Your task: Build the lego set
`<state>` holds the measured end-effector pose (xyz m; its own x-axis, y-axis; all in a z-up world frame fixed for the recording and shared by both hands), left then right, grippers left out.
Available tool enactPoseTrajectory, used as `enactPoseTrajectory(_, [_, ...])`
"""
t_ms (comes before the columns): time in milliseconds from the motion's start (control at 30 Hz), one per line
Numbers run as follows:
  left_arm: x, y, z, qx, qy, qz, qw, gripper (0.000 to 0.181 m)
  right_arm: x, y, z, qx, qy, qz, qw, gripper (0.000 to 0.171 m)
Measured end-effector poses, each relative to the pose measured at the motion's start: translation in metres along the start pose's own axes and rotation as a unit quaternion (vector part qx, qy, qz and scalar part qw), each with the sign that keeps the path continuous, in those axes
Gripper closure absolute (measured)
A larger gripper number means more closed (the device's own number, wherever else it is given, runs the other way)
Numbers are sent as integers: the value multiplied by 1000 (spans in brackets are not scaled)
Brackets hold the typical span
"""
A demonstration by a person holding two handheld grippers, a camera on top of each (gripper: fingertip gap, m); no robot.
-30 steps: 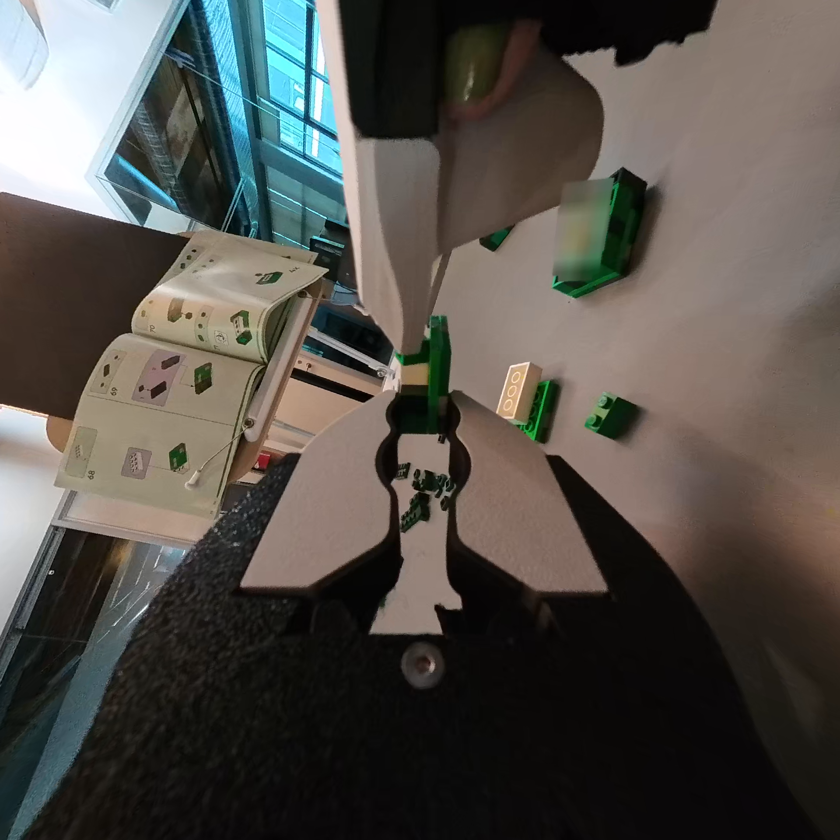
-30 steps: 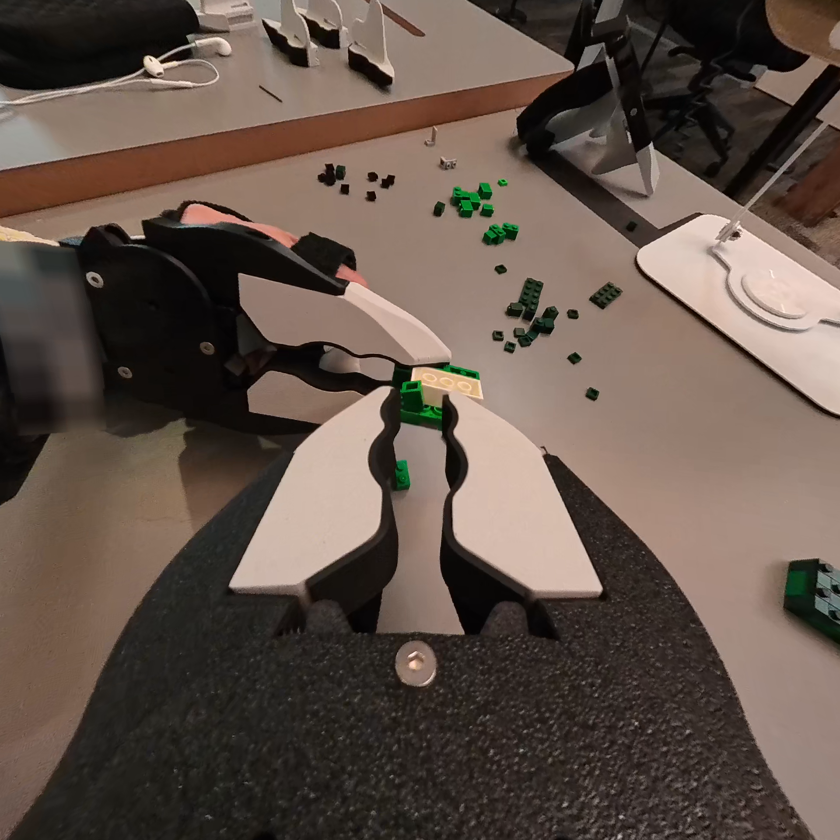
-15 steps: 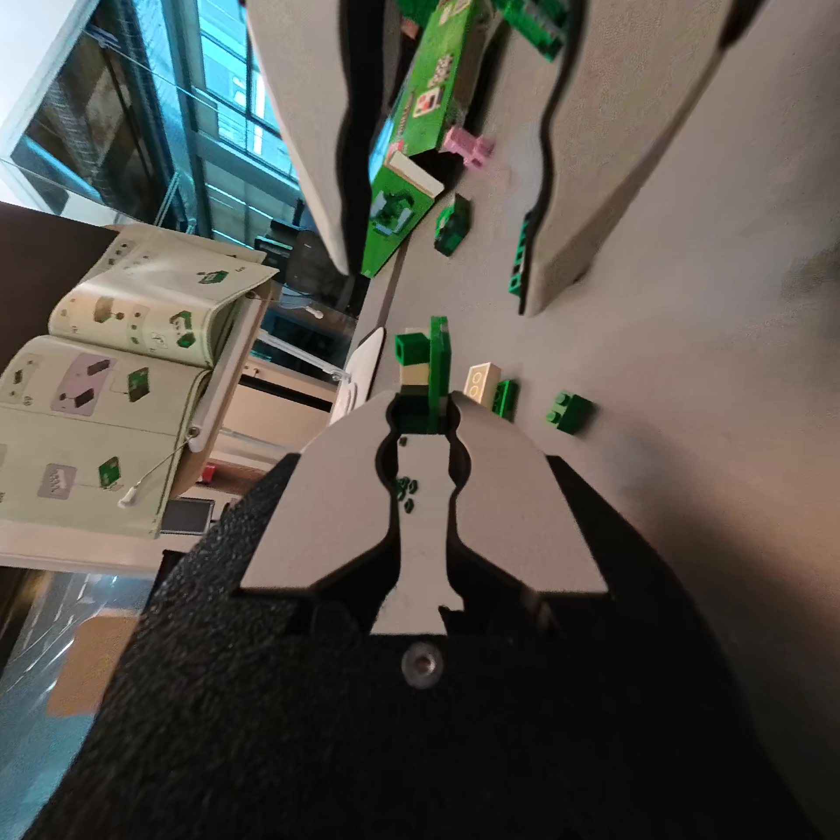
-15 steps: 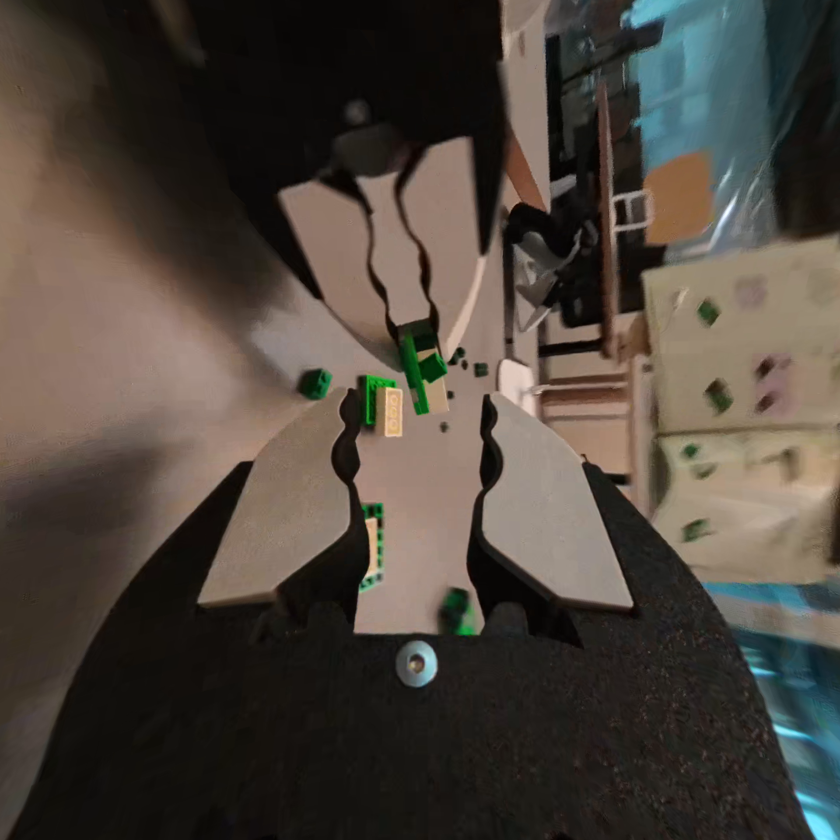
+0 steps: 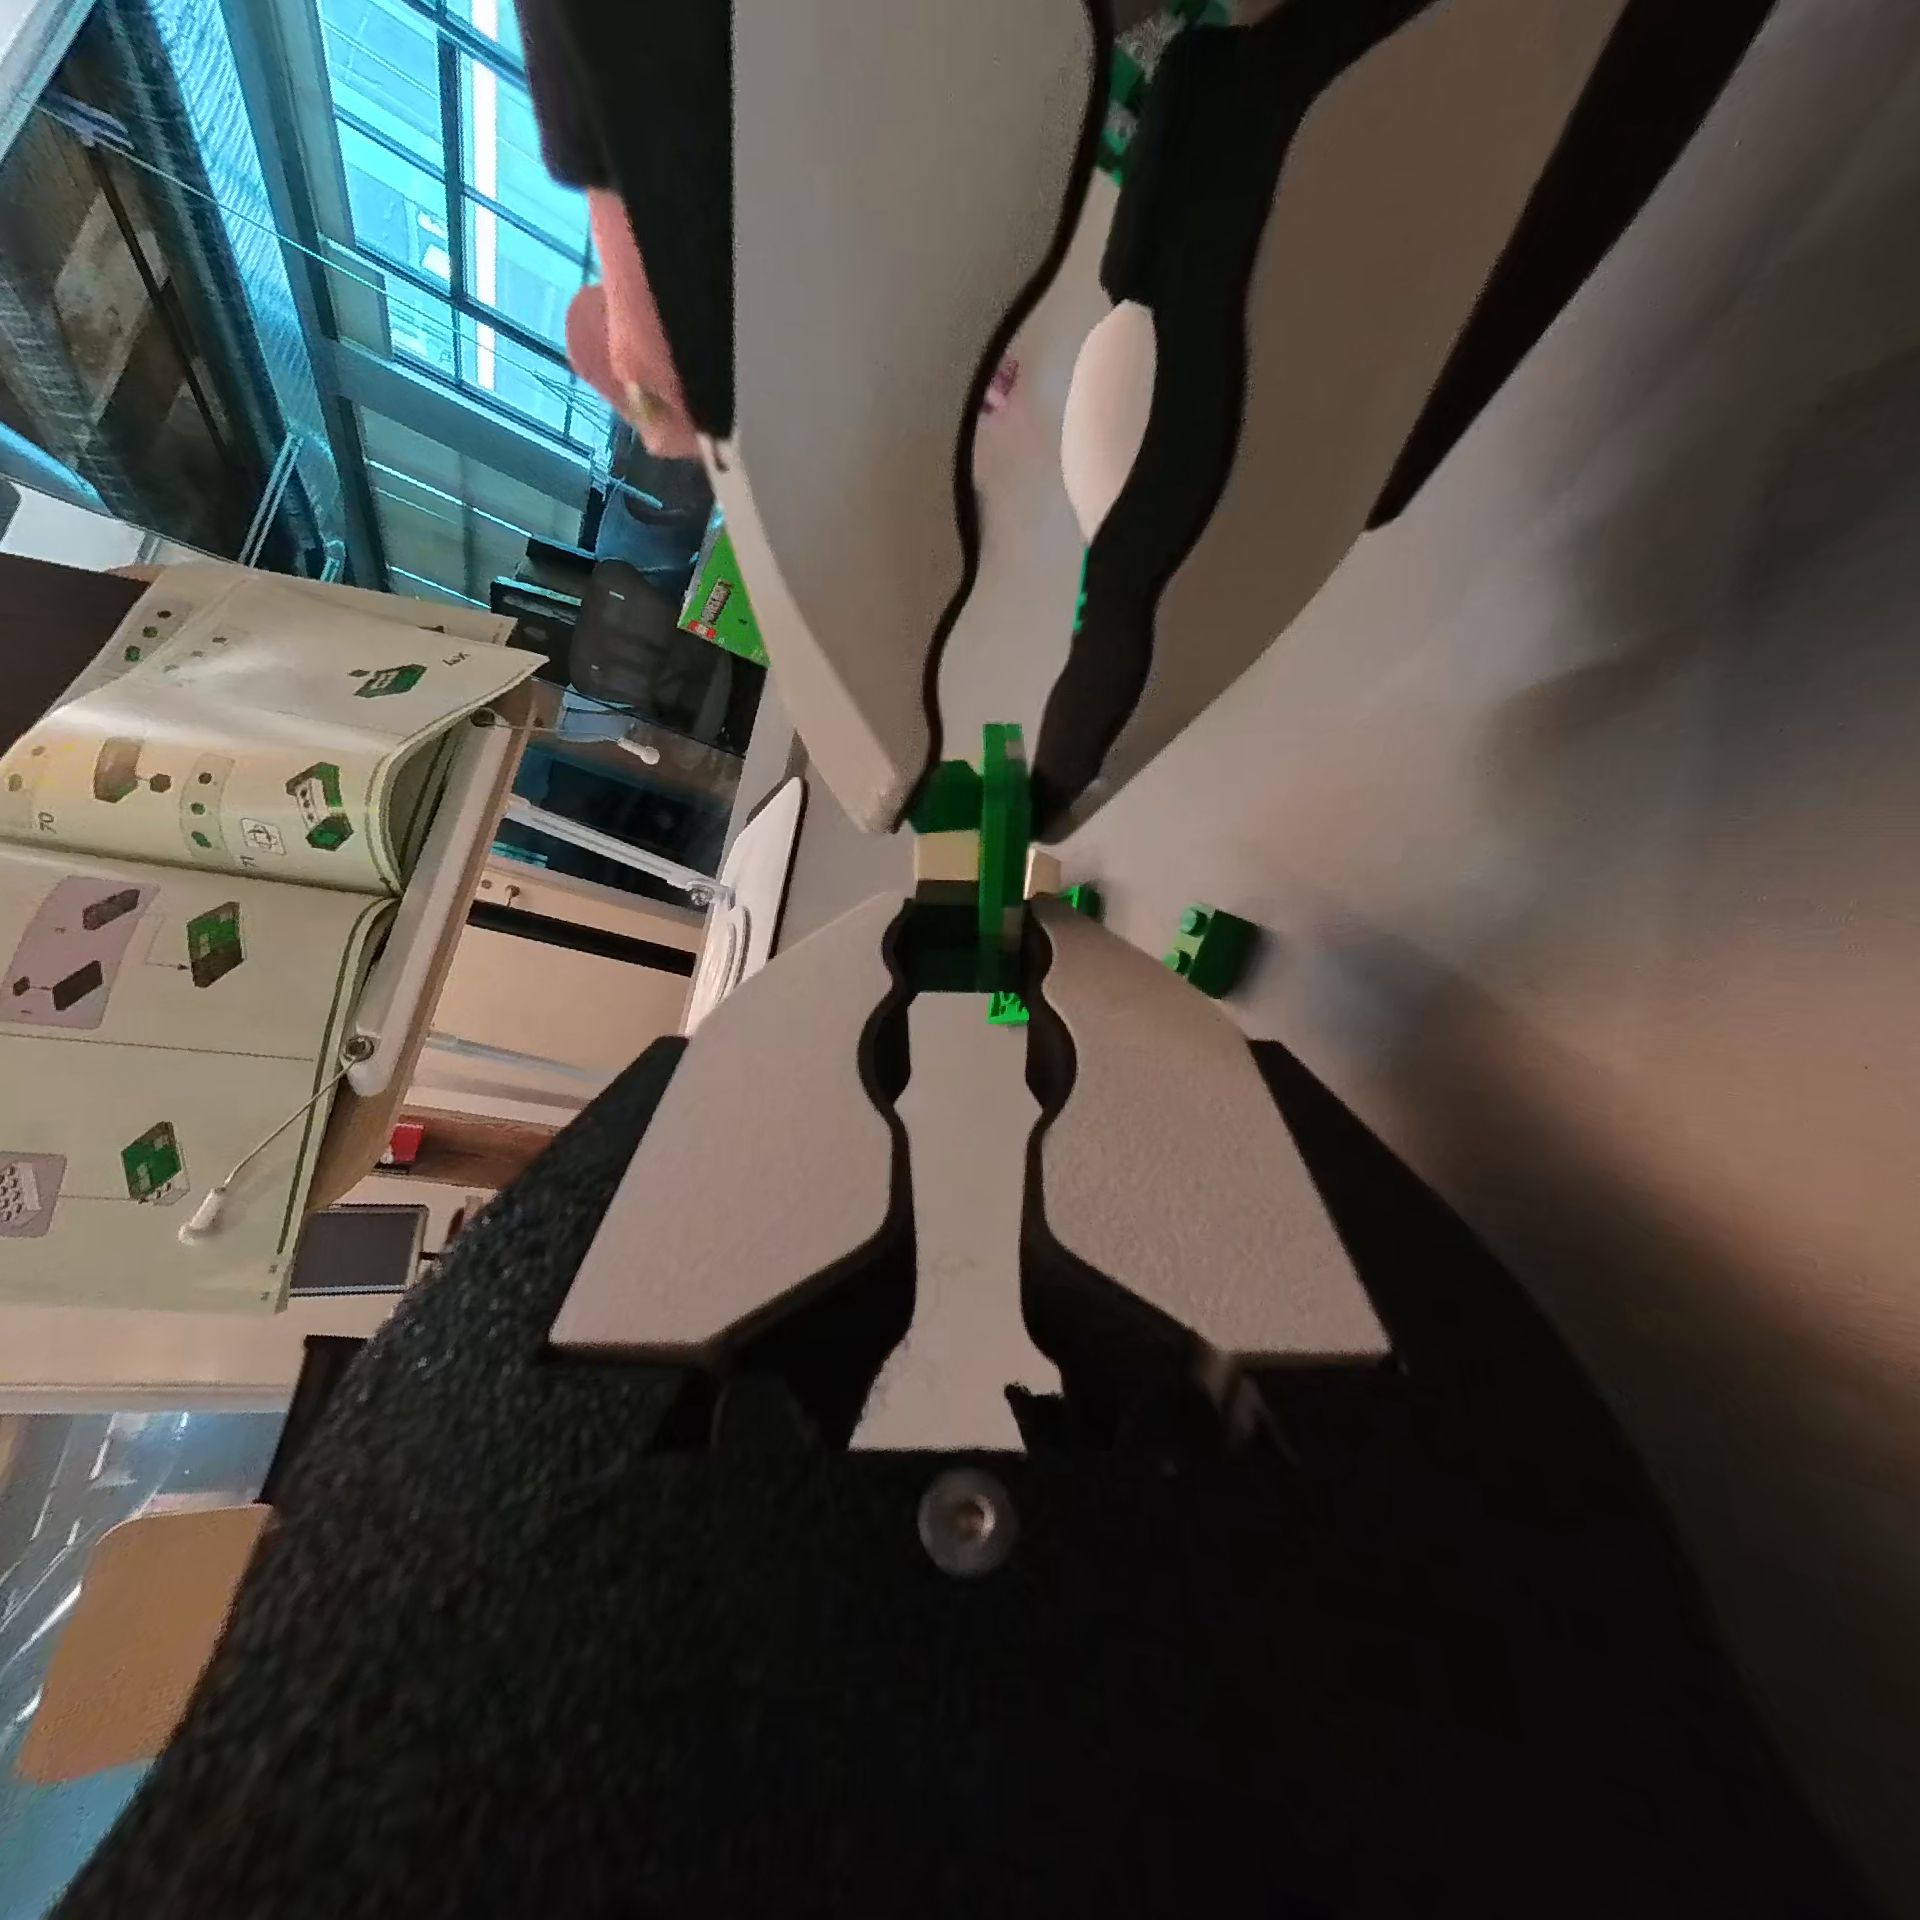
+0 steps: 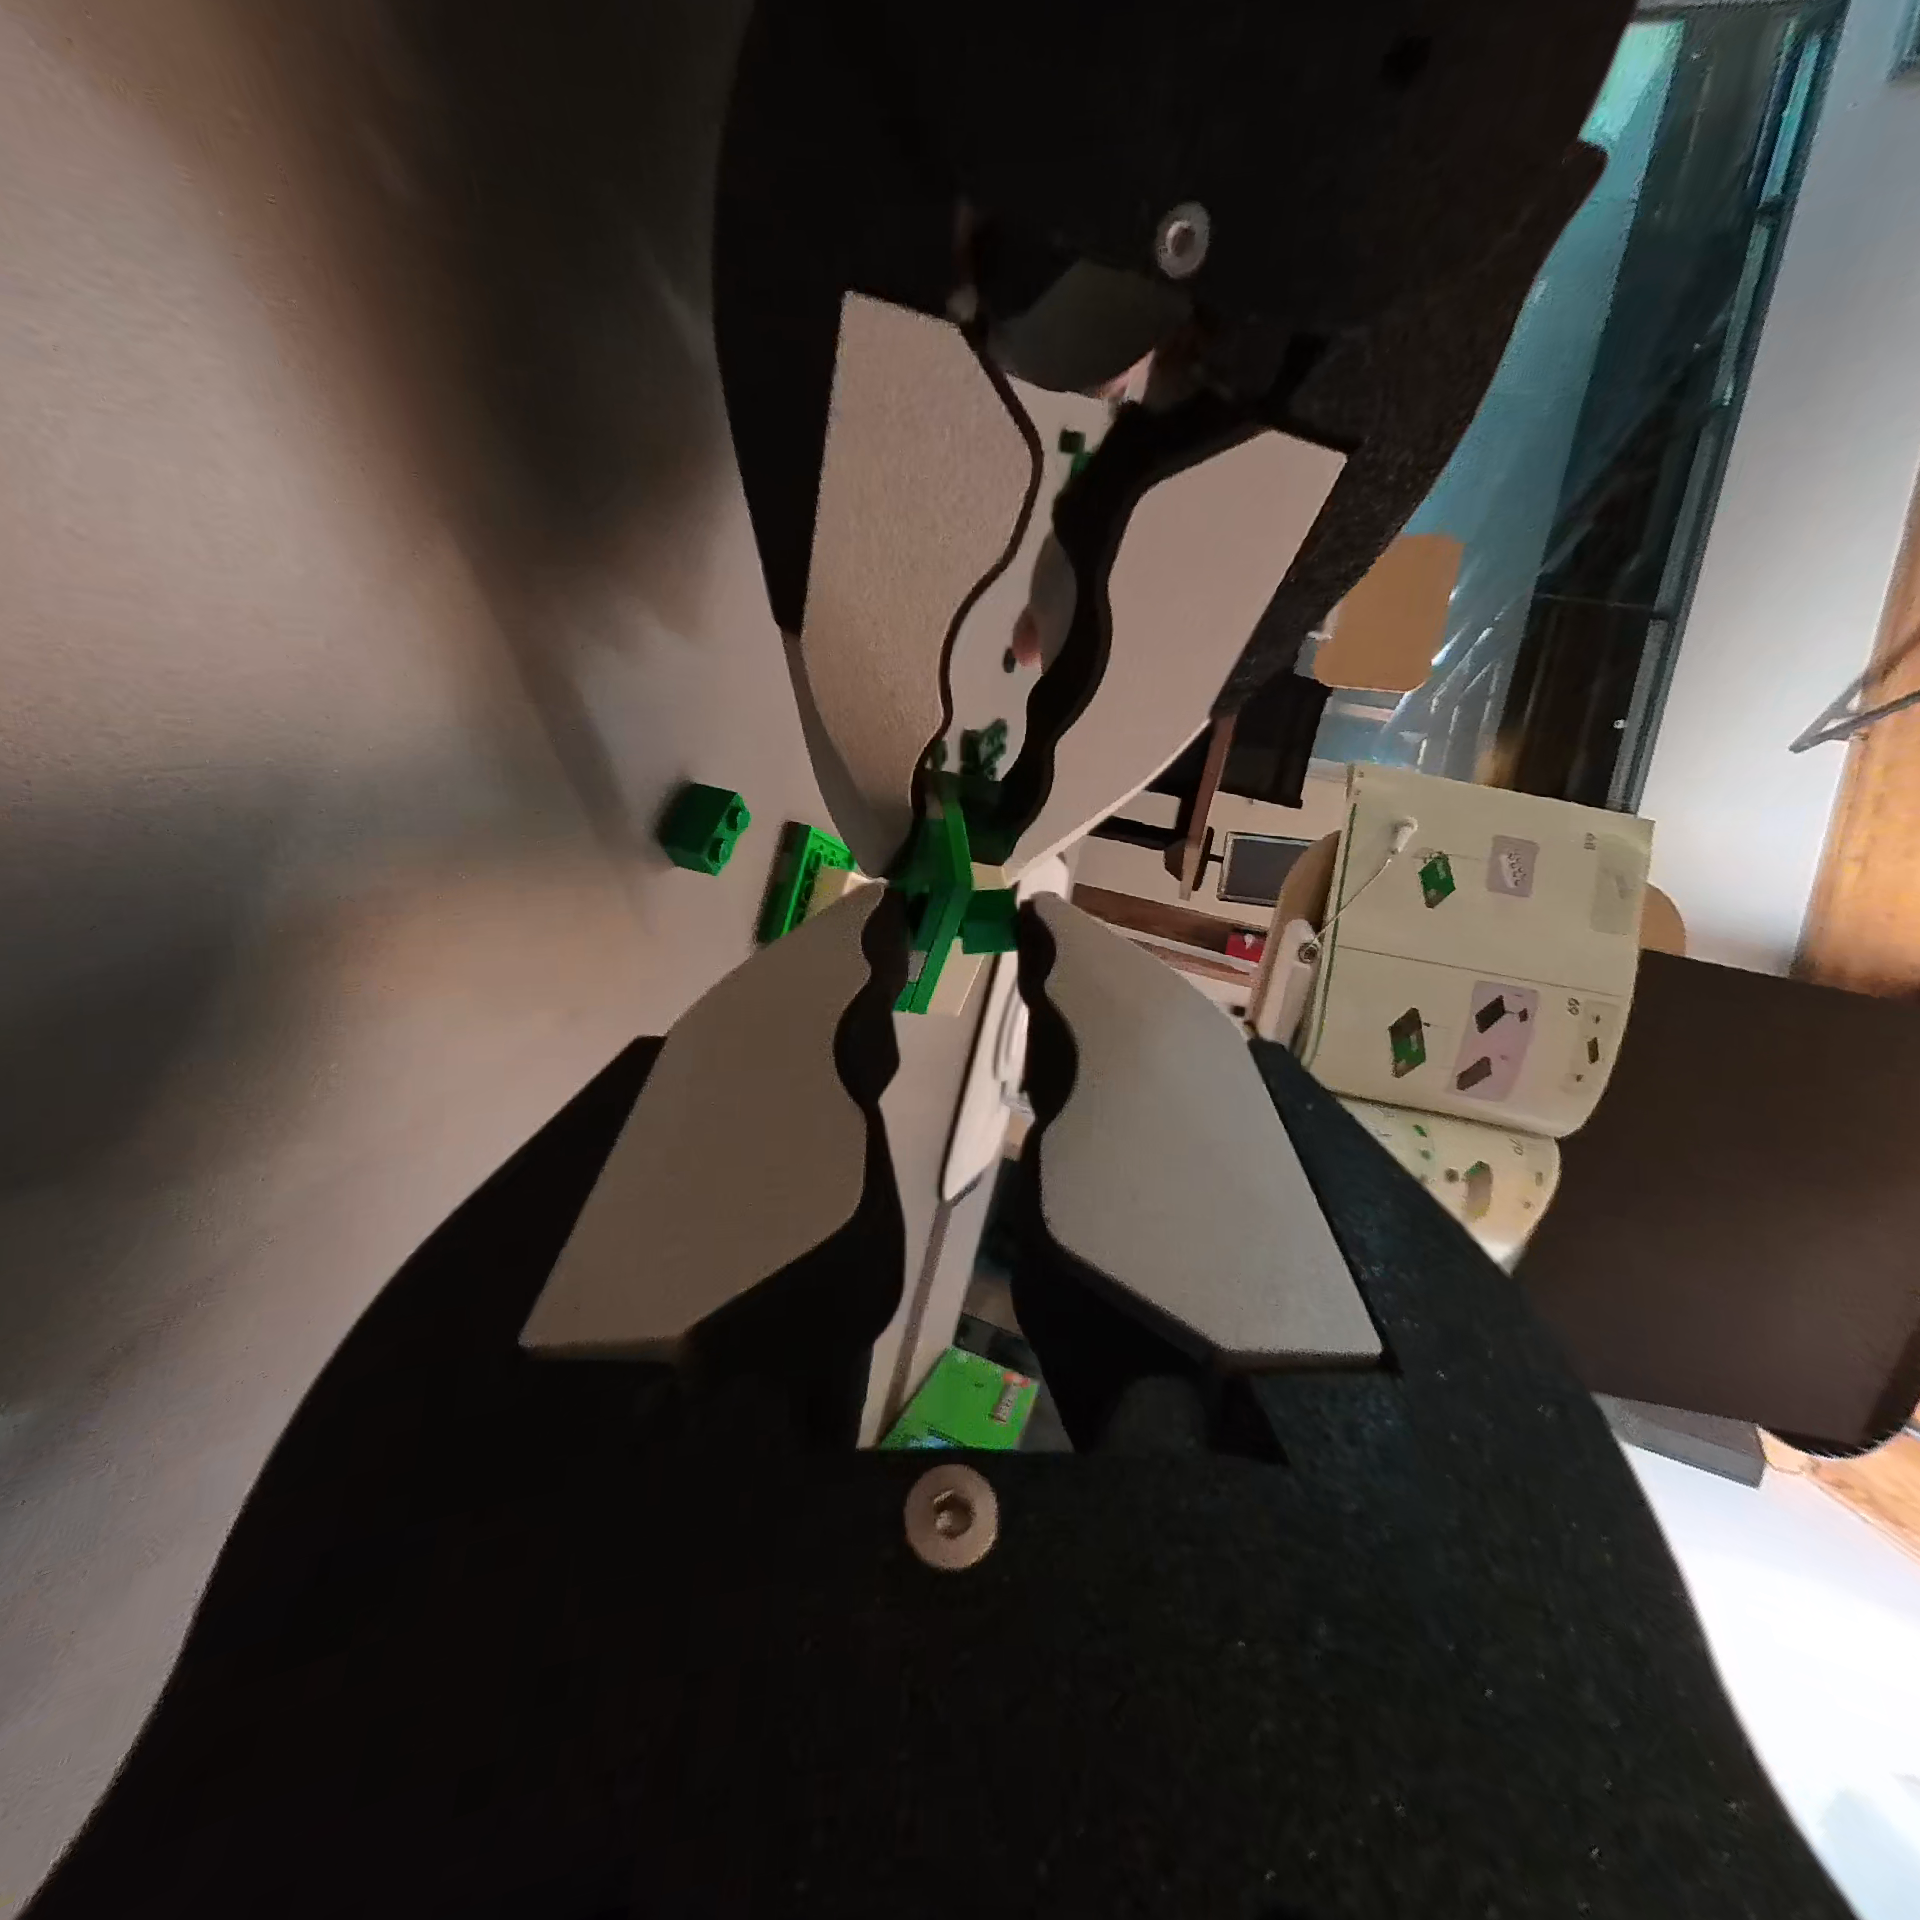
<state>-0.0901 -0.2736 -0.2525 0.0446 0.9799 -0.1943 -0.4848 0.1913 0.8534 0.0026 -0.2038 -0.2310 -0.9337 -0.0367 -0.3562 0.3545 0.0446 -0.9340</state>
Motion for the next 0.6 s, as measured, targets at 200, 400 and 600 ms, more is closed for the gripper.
enactPoseTrajectory(200, [-2,1,2,-4,-14,4,1000,164,-4,-6,-2,86,-9,11,996,152])
enactPoseTrajectory(400, [-2,0,2,-5,-17,-5,1000,164,-5,-4,-2,91,-12,21,996,153])
enactPoseTrajectory(600, [-2,0,3,-7,-16,-8,1000,164,-6,-3,-1,66,-11,18,998,153])
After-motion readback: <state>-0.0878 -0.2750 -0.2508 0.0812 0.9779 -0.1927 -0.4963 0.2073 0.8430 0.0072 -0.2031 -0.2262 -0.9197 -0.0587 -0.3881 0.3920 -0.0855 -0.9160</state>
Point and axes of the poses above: each gripper's, where its closed fingertips meet, x out along the fingers, z out of its top, y = z × x across the jaws, the point moved 9 cm from there along -x, back along the fingers, and after that the axes turned 6 degrees about -y, right-handed, at the moved point
